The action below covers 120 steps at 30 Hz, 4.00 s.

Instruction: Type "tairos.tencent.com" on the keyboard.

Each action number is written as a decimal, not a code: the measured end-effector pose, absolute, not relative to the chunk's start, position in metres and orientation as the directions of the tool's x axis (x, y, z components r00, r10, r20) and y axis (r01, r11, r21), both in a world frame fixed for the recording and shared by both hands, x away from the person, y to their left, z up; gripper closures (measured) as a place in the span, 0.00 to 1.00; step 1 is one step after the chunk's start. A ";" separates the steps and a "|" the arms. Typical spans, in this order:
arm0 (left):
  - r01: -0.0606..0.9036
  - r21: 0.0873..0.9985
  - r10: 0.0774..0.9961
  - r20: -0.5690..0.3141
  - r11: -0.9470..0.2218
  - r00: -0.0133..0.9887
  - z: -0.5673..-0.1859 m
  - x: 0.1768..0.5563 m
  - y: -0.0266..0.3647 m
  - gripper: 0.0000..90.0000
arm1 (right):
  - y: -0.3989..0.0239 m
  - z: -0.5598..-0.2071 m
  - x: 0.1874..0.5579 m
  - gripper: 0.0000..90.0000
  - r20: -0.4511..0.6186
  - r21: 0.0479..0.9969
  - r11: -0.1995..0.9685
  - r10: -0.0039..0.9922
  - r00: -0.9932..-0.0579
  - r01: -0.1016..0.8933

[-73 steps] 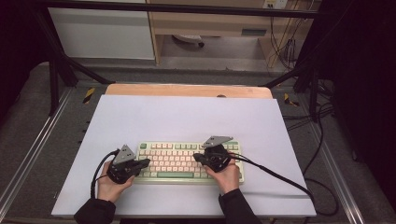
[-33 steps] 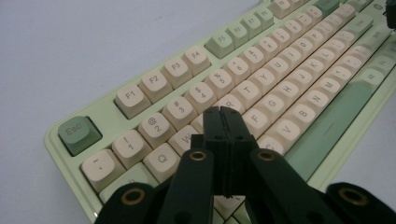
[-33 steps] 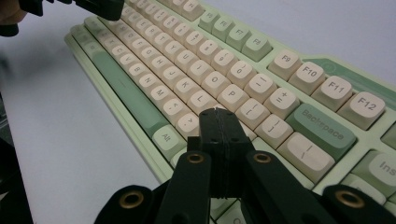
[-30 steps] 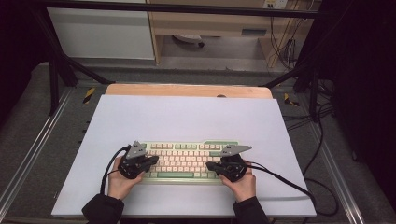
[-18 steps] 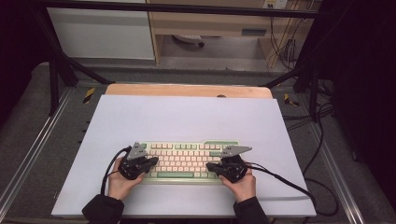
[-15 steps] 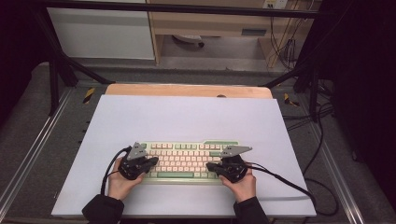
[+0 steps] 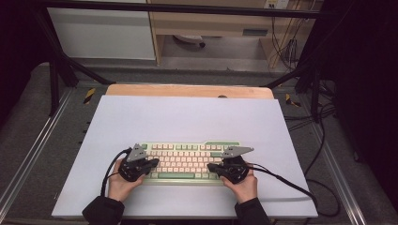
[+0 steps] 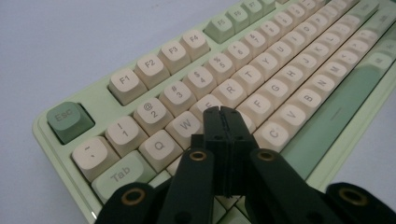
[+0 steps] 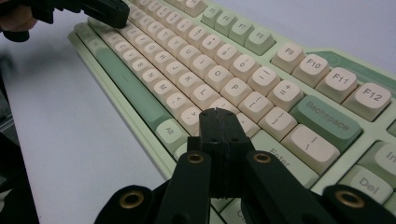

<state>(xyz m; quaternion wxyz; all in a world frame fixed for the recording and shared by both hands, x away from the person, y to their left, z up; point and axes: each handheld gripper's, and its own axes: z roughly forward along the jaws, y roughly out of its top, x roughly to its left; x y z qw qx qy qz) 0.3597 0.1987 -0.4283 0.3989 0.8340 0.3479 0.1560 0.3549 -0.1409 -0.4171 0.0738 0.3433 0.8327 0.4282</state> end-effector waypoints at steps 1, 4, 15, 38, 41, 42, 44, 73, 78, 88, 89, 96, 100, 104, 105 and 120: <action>0.455 0.776 0.705 -0.018 -0.437 0.709 -0.428 0.359 0.200 1.00 | -0.141 -0.417 0.355 1.00 0.171 0.763 0.399 0.635 -0.754 0.509; 0.455 0.779 0.708 -0.021 -0.431 0.706 -0.427 0.357 0.203 1.00 | -0.141 -0.417 0.355 1.00 0.174 0.764 0.397 0.632 -0.755 0.508; 0.451 0.792 0.715 -0.027 -0.411 0.699 -0.422 0.353 0.214 1.00 | -0.139 -0.417 0.356 1.00 0.193 0.764 0.383 0.632 -0.750 0.520; 0.454 0.798 0.720 -0.036 -0.396 0.693 -0.421 0.352 0.219 0.99 | -0.108 -0.425 0.365 1.00 0.175 0.741 0.438 0.607 -0.775 0.510; 0.454 0.798 0.720 -0.037 -0.396 0.693 -0.421 0.352 0.219 0.99 | -0.107 -0.427 0.365 1.00 0.179 0.738 0.436 0.610 -0.772 0.516; 0.454 0.798 0.720 -0.037 -0.396 0.693 -0.421 0.352 0.219 1.00 | -0.107 -0.428 0.365 1.00 0.178 0.735 0.439 0.609 -0.773 0.516; 0.455 0.798 0.720 -0.037 -0.396 0.693 -0.421 0.352 0.219 0.99 | -0.106 -0.429 0.366 1.00 0.176 0.737 0.441 0.607 -0.775 0.512; 0.450 0.798 0.716 -0.034 -0.401 0.697 -0.420 0.351 0.219 0.99 | -0.110 -0.424 0.364 1.00 0.164 0.744 0.440 0.609 -0.776 0.502; 0.449 0.800 0.717 -0.033 -0.399 0.696 -0.419 0.351 0.217 0.99 | -0.113 -0.419 0.362 1.00 0.153 0.748 0.445 0.605 -0.781 0.492; 0.440 0.798 0.706 -0.026 -0.412 0.707 -0.418 0.351 0.207 0.99 | -0.127 -0.417 0.359 1.00 0.153 0.754 0.432 0.617 -0.772 0.495; 0.440 0.798 0.705 -0.026 -0.412 0.709 -0.417 0.351 0.206 0.99 | -0.130 -0.417 0.359 1.00 0.154 0.754 0.430 0.620 -0.770 0.497; 0.436 0.795 0.698 -0.024 -0.421 0.716 -0.414 0.354 0.195 0.99 | -0.137 -0.419 0.358 1.00 0.160 0.756 0.418 0.628 -0.762 0.503; 0.432 0.795 0.694 -0.019 -0.426 0.720 -0.413 0.356 0.188 0.99 | -0.139 -0.418 0.358 1.00 0.161 0.756 0.417 0.629 -0.761 0.504; 0.431 0.793 0.691 -0.017 -0.431 0.722 -0.413 0.359 0.180 0.99 | -0.141 -0.418 0.357 1.00 0.160 0.763 0.411 0.628 -0.762 0.499; 0.432 0.792 0.692 -0.018 -0.431 0.722 -0.413 0.360 0.179 0.99 | -0.142 -0.418 0.356 1.00 0.163 0.762 0.408 0.631 -0.759 0.503; 0.435 0.780 0.686 -0.010 -0.450 0.728 -0.418 0.372 0.153 0.99 | -0.146 -0.418 0.353 1.00 0.164 0.763 0.404 0.634 -0.756 0.505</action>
